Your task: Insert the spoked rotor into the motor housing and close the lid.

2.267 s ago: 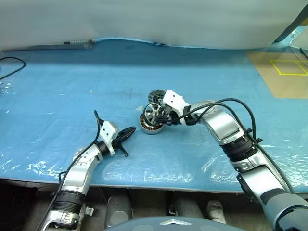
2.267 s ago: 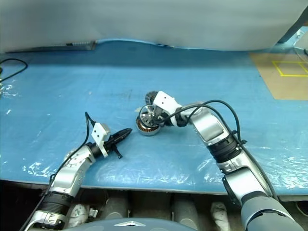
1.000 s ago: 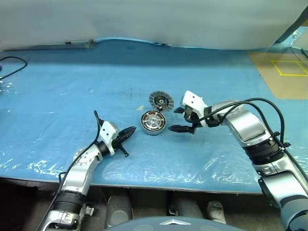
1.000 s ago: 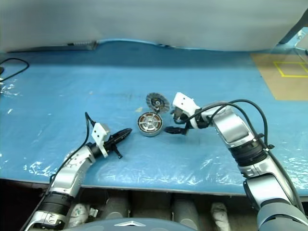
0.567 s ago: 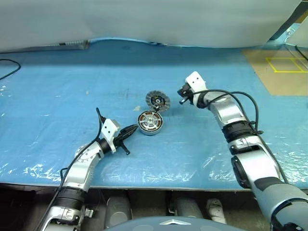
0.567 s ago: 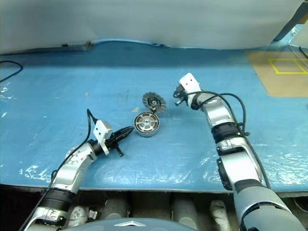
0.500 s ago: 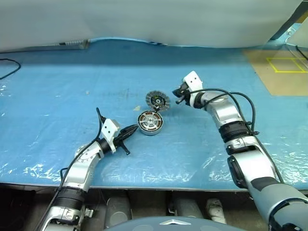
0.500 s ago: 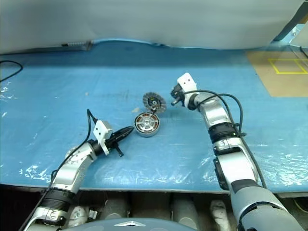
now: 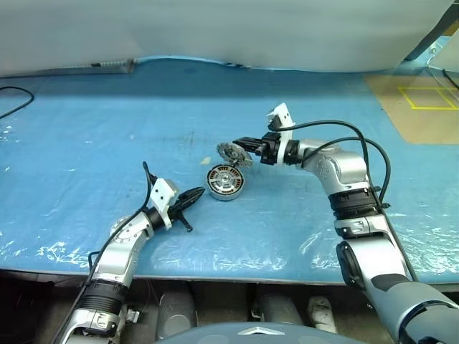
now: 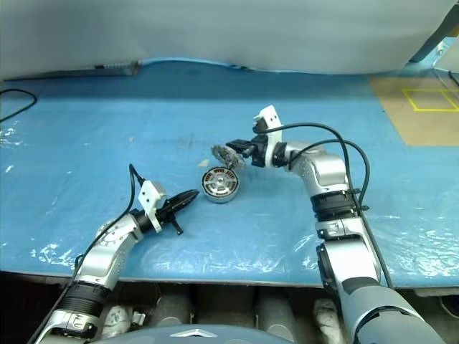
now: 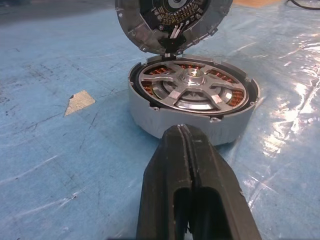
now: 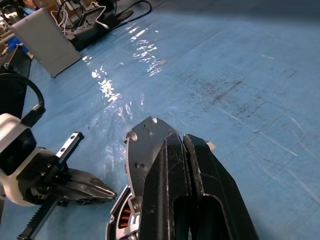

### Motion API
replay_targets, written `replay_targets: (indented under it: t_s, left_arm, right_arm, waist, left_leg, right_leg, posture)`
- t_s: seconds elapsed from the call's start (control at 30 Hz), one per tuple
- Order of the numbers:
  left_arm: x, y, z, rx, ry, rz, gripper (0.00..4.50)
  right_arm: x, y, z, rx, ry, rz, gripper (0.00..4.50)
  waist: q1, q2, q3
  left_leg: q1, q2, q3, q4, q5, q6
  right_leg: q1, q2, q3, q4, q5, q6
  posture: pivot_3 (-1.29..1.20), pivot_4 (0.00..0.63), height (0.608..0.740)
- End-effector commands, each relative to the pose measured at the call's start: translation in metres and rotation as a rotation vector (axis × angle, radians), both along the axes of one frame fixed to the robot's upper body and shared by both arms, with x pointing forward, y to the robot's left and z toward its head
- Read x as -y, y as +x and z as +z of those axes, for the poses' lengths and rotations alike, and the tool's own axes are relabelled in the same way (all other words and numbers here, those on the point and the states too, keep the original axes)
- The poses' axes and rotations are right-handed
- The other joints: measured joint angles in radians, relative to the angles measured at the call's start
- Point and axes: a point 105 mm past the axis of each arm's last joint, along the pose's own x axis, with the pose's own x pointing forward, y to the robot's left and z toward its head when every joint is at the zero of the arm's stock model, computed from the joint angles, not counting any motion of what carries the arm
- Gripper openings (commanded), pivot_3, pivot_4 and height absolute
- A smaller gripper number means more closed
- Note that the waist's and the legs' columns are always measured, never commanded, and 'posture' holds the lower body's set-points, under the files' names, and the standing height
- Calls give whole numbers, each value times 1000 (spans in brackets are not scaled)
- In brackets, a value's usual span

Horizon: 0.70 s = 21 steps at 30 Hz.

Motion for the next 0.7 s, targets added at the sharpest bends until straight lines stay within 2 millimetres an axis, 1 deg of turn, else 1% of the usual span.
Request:
replay_targets:
  t_s: [0.03, 0.3, 0.43, 0.53, 0.63, 0.7]
  left_arm:
    - [0, 0, 9, 37, -6, -3, 0]
    - [-2, 0, 9, 35, -2, -1, 0]
    - [-2, 0, 9, 36, -3, 0, 0]
    - [-2, 0, 9, 35, -3, 1, 0]
    - [-2, -1, 8, 33, -4, 2, 0]
    - [-2, -1, 8, 31, -5, 3, 0]
  right_arm:
    - [-11, -12, -6, -17, -1, 27, 21]
    - [-20, -25, -18, -65, 9, 27, 21]
    - [-19, -30, -36, -90, -38, 10, 21]
    - [-15, -33, -52, -67, -140, 14, 21]
    - [-14, -37, -54, -36, -189, 33, 21]
    - [-13, -37, -48, 2, -201, 41, 21]
  waist:
    - [0, 0, 0]
    - [-1, 0, 0]
    - [-1, 0, 0]
    - [-2, 0, 0]
    - [-1, 0, 0]
    - [-1, 0, 0]
  left_leg:
    - [0, 0, 0, 0, 0, 0]
    - [0, -1, 0, -1, 0, 0]
    - [0, -1, 0, -2, 0, 0]
    - [0, -1, 0, -2, 0, 0]
    - [1, -1, 0, -2, 0, 0]
    - [2, -1, 0, -2, 0, 0]
  right_leg:
    - [0, 0, 0, 0, 0, 0]
    - [0, 0, 0, -1, 0, 0]
    - [0, 0, 0, -2, 0, 0]
    - [0, 0, 0, -2, 0, 0]
    - [1, 0, 0, -2, 0, 0]
    - [1, 0, 1, -3, 0, 0]
  posture:
    - [0, 150, 740]
    - [0, 150, 740]
    - [0, 150, 740]
    - [0, 150, 740]
    - [0, 150, 740]
    - [0, 150, 740]
